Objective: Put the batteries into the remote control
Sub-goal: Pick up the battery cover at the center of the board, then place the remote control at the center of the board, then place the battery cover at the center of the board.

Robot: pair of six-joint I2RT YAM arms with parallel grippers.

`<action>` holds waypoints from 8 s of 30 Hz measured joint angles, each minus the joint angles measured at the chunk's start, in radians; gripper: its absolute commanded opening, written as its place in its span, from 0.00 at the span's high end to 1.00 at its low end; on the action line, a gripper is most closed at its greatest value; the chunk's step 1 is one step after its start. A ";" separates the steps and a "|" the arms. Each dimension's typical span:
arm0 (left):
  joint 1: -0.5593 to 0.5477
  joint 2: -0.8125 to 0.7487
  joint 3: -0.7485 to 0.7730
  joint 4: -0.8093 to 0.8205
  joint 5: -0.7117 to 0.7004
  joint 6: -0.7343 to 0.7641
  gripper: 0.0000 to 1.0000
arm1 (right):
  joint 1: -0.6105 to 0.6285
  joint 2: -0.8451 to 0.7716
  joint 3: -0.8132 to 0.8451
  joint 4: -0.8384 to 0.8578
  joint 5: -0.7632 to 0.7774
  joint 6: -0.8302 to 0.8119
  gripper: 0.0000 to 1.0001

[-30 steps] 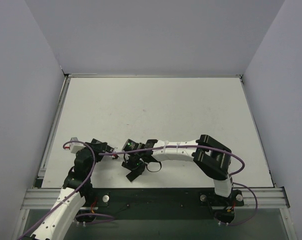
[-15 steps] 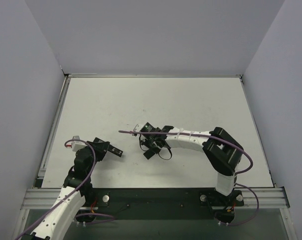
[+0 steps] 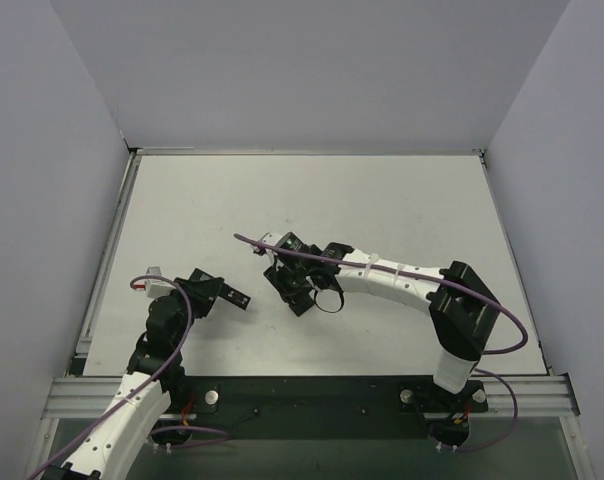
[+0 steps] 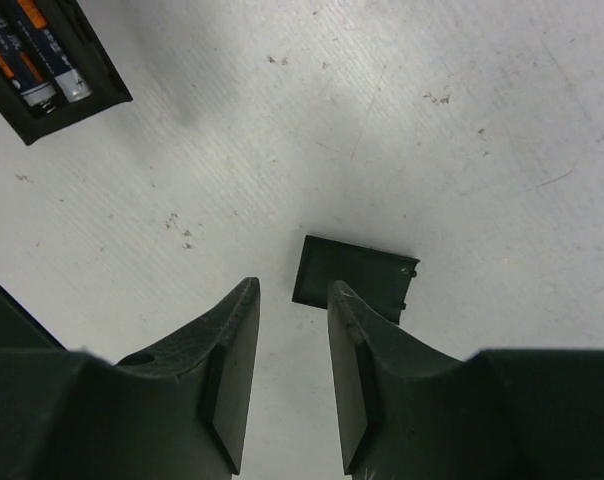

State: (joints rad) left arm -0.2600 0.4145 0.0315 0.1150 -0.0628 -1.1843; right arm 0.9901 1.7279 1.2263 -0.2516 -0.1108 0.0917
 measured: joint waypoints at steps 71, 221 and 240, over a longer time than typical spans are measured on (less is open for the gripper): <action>-0.111 0.653 0.253 0.014 0.105 0.133 0.14 | -0.160 -0.436 -0.304 0.126 -0.014 0.085 1.00; -0.362 0.219 0.356 -0.352 -0.274 0.175 0.28 | -0.423 -0.099 -0.539 0.735 -0.635 0.597 1.00; -0.015 0.665 0.497 -0.360 0.001 0.439 0.24 | -0.551 0.019 -0.547 0.695 -0.705 0.626 0.47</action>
State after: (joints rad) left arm -0.2749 1.0798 0.5285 -0.2455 -0.0616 -0.7452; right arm 0.4389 1.7473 0.6796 0.4431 -0.8154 0.7181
